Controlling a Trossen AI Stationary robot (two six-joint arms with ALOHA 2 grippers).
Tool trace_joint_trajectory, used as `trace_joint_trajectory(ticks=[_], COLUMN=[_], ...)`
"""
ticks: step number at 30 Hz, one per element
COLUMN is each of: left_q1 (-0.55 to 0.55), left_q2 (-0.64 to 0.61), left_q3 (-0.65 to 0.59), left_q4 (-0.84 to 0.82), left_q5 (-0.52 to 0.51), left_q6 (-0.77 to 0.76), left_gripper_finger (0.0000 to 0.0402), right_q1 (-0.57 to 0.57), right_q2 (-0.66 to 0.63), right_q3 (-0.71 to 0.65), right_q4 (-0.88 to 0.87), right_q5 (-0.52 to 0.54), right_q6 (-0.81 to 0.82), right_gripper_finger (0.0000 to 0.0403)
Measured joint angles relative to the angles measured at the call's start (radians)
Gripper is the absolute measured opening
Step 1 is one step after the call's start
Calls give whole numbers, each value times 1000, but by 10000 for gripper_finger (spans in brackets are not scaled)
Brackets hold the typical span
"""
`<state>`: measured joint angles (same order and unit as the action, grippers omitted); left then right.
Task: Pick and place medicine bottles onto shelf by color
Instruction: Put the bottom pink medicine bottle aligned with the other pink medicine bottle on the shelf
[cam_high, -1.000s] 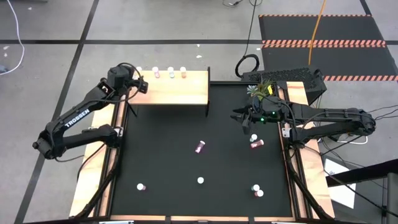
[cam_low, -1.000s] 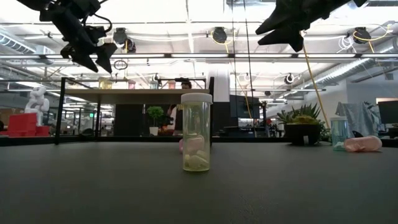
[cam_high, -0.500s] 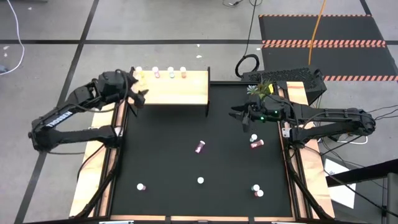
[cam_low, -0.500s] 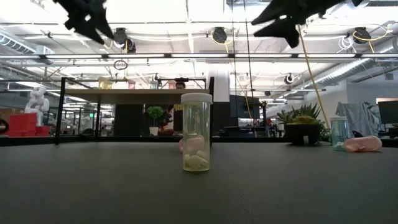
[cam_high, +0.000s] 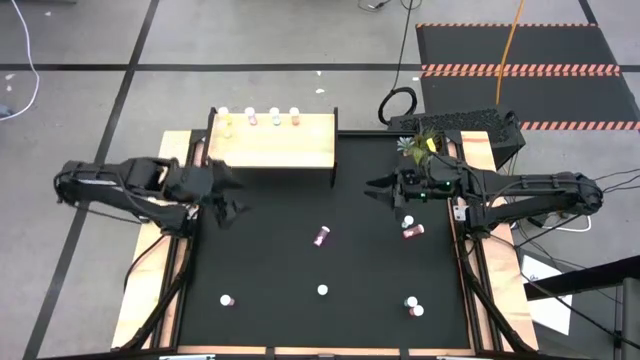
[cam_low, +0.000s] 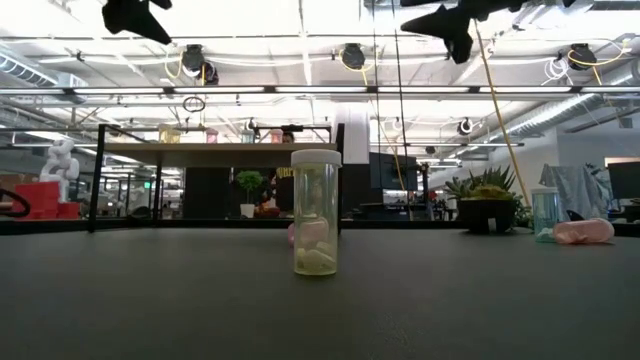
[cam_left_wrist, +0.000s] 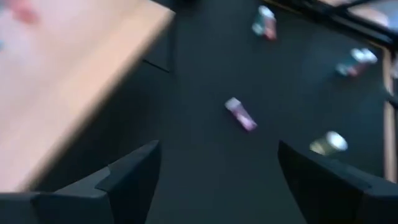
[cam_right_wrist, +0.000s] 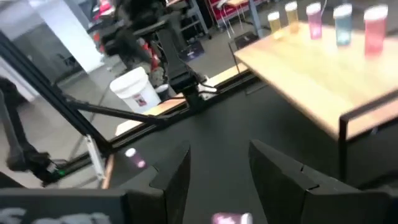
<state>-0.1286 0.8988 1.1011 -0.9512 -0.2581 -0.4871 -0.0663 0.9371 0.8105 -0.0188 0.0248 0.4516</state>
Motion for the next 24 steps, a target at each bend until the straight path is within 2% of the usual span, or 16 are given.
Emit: trace_joint_trajectory(ticks=[8,11,16,20,24], left_q1=[-336,-487,-720,-848,-908], left_q2=[138,193,282,370,476], left_q3=[0,0,0,0,0], left_q4=[-53,-48,-42,-23,37], left_q5=[6,56,44,18,15], left_q6=[-224,-275,-402,-508,-536], left_gripper_finger=[324,324,324,324,324], right_q1=[74,138,250,294,305], right_q2=[0,1,0,0,0], right_q3=[-109,-181,-282,-298,-298], right_q4=[57,208,472,480,479], right_q5=[13,81,228,287,290], right_q6=[205,241,235,233,233], right_gripper_finger=[155,155,155,155,155])
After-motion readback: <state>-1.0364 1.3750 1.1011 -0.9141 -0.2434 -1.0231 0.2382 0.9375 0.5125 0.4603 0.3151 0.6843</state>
